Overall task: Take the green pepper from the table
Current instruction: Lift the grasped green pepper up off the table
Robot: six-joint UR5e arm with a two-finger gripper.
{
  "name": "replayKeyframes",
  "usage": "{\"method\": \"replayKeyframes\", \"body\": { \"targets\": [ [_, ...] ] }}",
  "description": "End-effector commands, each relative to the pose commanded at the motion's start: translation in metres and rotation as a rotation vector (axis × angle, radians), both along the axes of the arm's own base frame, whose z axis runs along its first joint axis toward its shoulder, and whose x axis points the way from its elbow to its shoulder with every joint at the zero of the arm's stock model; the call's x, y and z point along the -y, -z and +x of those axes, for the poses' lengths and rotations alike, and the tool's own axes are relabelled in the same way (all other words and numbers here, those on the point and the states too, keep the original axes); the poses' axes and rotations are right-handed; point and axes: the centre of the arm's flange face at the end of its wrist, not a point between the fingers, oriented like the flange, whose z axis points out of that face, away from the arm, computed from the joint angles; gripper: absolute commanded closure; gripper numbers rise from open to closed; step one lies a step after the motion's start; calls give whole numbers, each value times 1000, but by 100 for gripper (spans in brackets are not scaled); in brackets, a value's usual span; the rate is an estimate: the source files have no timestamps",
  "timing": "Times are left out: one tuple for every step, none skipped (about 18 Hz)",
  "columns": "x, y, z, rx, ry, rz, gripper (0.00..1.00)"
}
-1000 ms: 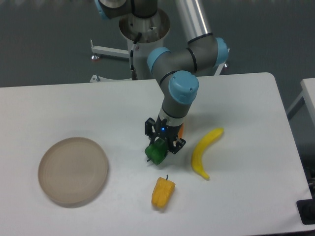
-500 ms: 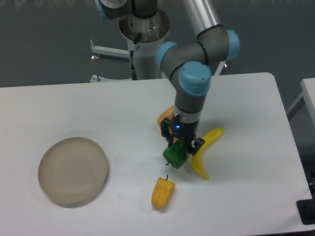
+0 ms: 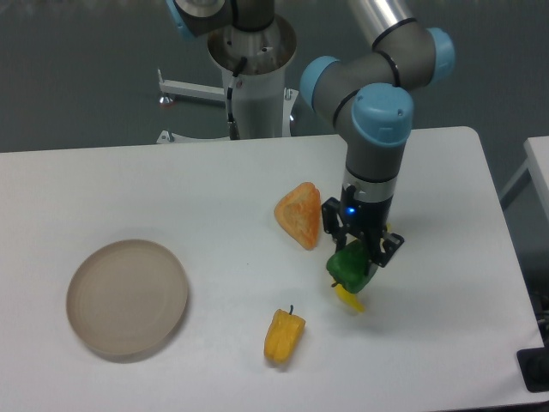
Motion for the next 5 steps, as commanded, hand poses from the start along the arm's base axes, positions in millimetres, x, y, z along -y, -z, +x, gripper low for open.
{"method": "replayKeyframes", "body": {
  "targets": [
    [-1,3,-2,-5,-1,-9,75],
    [-1,5,-3,-8,1,-13,75],
    [-1,6,-3,-8,1,-13,75],
    [-1,7,-3,-7,1,-14,75],
    [-1,8,-4,-7,-1,-14,75]
  ]
}}
